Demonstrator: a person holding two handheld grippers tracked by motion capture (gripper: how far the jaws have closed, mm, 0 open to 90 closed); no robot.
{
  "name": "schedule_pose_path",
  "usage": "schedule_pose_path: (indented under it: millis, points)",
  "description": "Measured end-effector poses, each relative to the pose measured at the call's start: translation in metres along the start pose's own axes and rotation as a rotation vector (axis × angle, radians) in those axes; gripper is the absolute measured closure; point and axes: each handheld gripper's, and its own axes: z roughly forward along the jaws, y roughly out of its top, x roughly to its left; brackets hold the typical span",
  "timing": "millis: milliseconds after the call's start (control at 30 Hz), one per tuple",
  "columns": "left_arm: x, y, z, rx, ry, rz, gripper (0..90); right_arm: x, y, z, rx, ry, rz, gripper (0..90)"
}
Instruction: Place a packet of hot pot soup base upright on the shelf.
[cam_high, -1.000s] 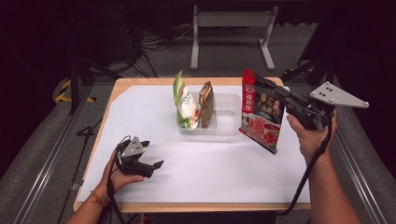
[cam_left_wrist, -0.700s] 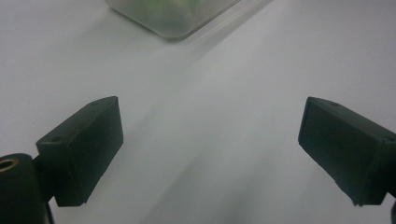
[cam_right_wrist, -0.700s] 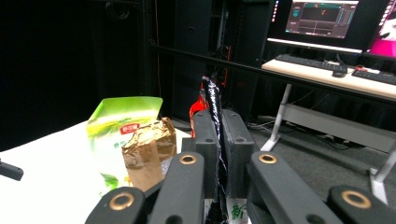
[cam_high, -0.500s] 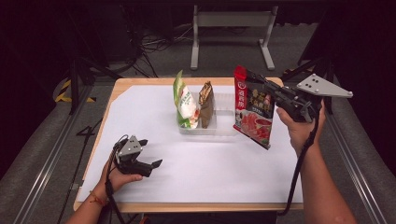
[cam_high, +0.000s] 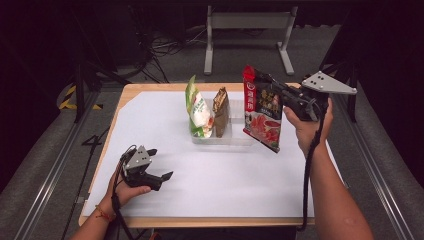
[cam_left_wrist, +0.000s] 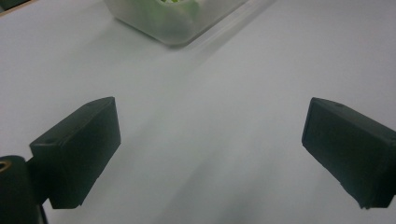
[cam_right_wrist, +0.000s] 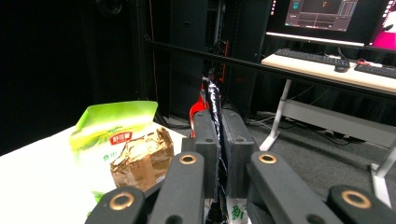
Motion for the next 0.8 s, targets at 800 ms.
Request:
schedule_pose_path:
  millis: [800]
  points:
    - [-0.002,-0.001,-0.003,-0.01,-0.002,0.007,5.4,0.01,0.012,0.06,0.039,-0.043,0.026,86.9]
